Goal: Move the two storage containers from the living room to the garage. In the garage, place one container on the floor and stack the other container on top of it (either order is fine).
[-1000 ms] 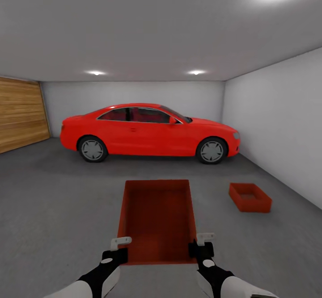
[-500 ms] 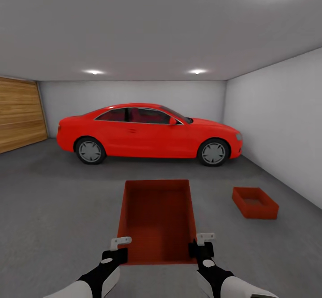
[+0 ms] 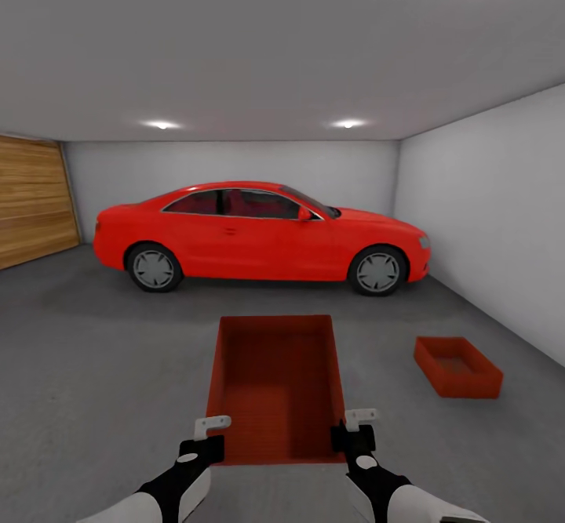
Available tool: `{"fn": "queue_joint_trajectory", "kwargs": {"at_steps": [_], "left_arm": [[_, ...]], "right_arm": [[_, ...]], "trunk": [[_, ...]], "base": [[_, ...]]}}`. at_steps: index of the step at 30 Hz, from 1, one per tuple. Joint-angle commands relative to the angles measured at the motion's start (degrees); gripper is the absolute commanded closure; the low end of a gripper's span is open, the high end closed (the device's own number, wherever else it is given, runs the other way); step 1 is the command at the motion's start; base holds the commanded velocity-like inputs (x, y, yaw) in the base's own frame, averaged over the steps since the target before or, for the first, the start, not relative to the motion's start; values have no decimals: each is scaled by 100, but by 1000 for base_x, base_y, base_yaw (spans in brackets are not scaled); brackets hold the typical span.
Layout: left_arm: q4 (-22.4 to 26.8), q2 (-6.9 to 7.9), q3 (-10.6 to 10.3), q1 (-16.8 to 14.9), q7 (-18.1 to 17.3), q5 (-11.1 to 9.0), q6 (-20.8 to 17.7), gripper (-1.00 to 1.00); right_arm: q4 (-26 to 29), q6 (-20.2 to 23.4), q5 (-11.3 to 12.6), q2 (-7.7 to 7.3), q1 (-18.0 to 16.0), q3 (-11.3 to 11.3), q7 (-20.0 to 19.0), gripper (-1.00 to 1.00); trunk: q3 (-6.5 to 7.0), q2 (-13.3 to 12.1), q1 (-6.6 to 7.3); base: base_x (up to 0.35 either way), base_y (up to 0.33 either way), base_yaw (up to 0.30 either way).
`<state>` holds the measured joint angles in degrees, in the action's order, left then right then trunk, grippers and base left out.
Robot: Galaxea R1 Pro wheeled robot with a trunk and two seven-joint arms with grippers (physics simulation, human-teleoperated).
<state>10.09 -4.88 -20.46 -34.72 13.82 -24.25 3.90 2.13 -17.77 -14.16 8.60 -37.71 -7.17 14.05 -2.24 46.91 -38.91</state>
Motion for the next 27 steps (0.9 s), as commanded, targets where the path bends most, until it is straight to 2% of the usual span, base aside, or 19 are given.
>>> {"fn": "queue_joint_trajectory", "kwargs": {"at_steps": [1,12,27], "left_arm": [[11,34,29,-4,51,-44,6,100],[11,33,28,-3,51,-44,6,100],[11,39,31,-2,51,-44,6,100]], "right_arm": [[-2,10,-175,3,-8,-267,-34,100],[-2,10,-175,4,-8,-267,-34,100],[-2,9,-175,3,-8,-267,-34,100]], "trunk": [[-10,7,-4],[-10,7,-4],[-10,7,-4]], "base": [[321,0,0],[321,0,-36],[321,32,-259]]}}
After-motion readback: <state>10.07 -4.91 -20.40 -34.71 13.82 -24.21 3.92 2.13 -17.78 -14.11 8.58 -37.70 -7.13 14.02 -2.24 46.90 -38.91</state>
